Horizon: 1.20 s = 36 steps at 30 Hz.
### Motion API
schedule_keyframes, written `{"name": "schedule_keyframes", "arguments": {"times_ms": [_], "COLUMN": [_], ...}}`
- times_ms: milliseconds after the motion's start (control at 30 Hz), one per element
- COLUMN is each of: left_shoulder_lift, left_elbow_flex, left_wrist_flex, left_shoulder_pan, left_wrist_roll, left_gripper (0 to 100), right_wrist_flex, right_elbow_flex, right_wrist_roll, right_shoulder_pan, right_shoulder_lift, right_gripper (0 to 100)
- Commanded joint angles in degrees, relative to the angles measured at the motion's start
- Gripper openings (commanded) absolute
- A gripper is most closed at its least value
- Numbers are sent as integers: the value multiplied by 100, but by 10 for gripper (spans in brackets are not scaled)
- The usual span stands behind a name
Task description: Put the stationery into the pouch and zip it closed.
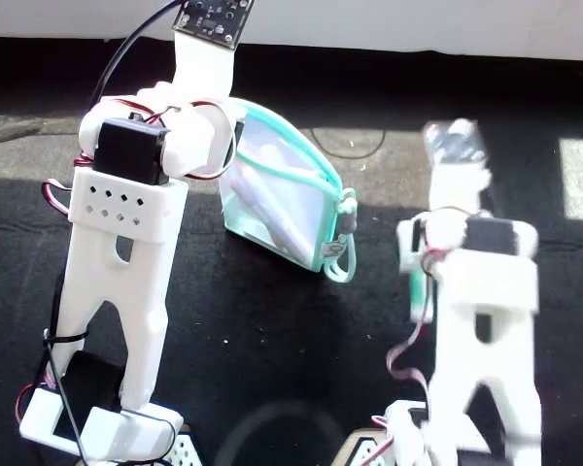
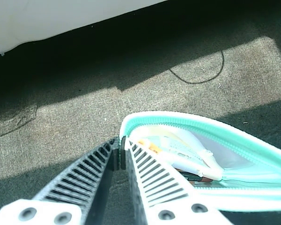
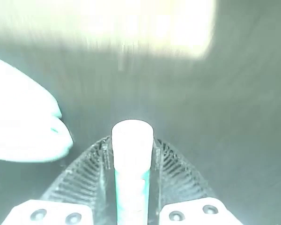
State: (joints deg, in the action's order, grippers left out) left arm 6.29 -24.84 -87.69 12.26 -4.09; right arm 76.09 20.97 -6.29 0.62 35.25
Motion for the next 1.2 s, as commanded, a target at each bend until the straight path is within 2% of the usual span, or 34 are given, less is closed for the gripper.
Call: {"name": "schedule_keyframes", "arguments": {"times_ms": [0, 167, 300, 767, 1100, 1167], "left_shoulder_lift": [330, 330, 330, 330, 330, 330], "left_elbow_flex": [136, 136, 136, 136, 136, 136], "left_wrist_flex": [-220, -229, -237, -229, -220, -220], "left_shoulder_pan": [207, 207, 207, 198, 180, 180], "left_wrist_roll": [0, 0, 0, 0, 0, 0], "left_gripper": [11, 11, 11, 11, 11, 11], "right_wrist_flex": [-233, -1411, -2255, -2976, -3011, -2993], "right_elbow_flex": [-1455, -2343, -2316, -2316, -1508, -1411], "right_wrist_roll": [440, 1125, 1187, 1196, 1196, 1196], "right_shoulder_pan": [488, 1745, 2440, 3064, 3073, 3064], "right_shoulder_lift": [734, 725, 549, -734, -1015, -936], "right_gripper": [6, 6, 6, 6, 10, 39]}}
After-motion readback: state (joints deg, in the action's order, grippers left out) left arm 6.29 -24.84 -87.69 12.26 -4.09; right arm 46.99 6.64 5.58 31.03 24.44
